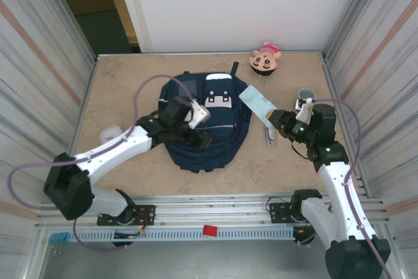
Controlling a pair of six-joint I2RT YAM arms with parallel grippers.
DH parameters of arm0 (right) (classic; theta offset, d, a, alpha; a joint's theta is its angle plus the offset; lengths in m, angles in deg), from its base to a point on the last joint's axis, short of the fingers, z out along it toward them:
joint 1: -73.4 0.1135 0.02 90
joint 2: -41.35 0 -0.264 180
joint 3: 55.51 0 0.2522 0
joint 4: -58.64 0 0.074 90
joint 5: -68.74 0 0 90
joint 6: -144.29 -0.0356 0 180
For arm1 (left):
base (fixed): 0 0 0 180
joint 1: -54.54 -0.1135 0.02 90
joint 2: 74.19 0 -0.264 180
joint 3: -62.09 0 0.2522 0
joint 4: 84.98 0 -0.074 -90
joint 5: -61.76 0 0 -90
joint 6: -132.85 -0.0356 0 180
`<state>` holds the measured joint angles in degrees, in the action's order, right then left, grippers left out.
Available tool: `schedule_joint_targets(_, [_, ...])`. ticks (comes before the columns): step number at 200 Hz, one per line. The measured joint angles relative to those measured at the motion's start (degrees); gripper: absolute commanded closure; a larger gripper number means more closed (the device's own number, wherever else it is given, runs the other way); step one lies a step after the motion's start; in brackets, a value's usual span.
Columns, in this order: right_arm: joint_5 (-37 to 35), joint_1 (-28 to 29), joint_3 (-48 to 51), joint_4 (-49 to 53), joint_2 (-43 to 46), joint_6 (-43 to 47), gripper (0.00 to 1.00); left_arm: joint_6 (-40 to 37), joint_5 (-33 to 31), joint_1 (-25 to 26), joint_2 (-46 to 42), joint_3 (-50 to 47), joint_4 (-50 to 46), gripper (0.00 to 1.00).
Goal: Pack the student bag
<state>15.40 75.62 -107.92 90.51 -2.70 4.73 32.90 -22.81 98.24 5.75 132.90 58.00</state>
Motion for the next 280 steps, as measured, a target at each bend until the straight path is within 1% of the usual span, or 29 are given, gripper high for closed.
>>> schedule_joint_targets(8, [0.37,0.0,0.04,0.96,0.46,0.26,0.76,-4.46,-0.09,1.57,1.88,0.0,0.55,0.03])
schedule_joint_targets(21, [0.76,0.0,0.33,1.81,1.05,0.35,0.76,-9.53,-0.15,3.21,4.31,0.0,1.73,0.02])
schedule_joint_targets(41, [0.81,-0.02,0.81,2.62,1.25,0.5,0.76,-13.49,-0.74,3.67,6.99,0.15,3.58,0.03])
schedule_joint_targets(64, [0.79,-0.02,1.14,3.48,1.25,0.52,0.76,-15.02,-3.34,3.67,9.14,0.63,6.03,0.15])
schedule_joint_targets(94, [0.79,-0.02,1.14,4.13,1.16,0.7,0.76,-15.17,-6.12,3.69,9.7,0.96,8.13,0.26])
schedule_joint_targets(111, [0.74,-0.02,1.14,4.44,0.9,0.72,0.77,-15.52,-6.6,3.69,9.2,0.92,9.09,0.36])
schedule_joint_targets(126, [0.72,-0.02,1.14,4.5,0.63,0.72,0.77,-15.78,-7.3,3.67,8.33,0.68,10.75,0.38])
schedule_joint_targets(138, [0.66,-0.02,1.14,4.59,0.52,0.72,0.77,-15.98,-8.0,3.5,7.98,0.55,11.89,0.42])
schedule_joint_targets(153, [0.42,-0.02,1.14,4.74,0.57,0.72,0.77,-16.39,-8.26,3.21,7.91,0.55,12.61,0.45])
schedule_joint_targets(170, [-0.26,-0.02,1.14,5.38,0.59,0.72,0.77,-16.5,-7.96,3.13,7.78,0.55,12.63,0.53])
schedule_joint_targets(186, [-0.66,-0.02,1.14,6.05,0.61,0.72,0.77,-16.68,-7.17,3.13,6.8,0.28,12.68,0.64])
schedule_joint_targets(198, [-0.66,-0.04,1.14,6.64,0.61,0.72,0.77,-16.2,-6.91,2.89,5.49,0.17,12.76,0.65])
schedule_joint_targets(218, [-1.07,-0.09,1.14,8.22,1.29,0.7,0.77,-15.13,-6.34,1.6,2.99,0.17,13.35,0.63])
schedule_joint_targets(246, [-1.92,-0.11,1.14,9.62,3.78,0.66,0.76,-13.33,-4.79,-1.05,1.09,0.17,14.71,0.84])
schedule_joint_targets(280, [-1.66,-0.11,1.18,11.89,4.72,0.48,0.77,-10.58,-3.96,-2.45,1.09,1.07,14.34,0.99])
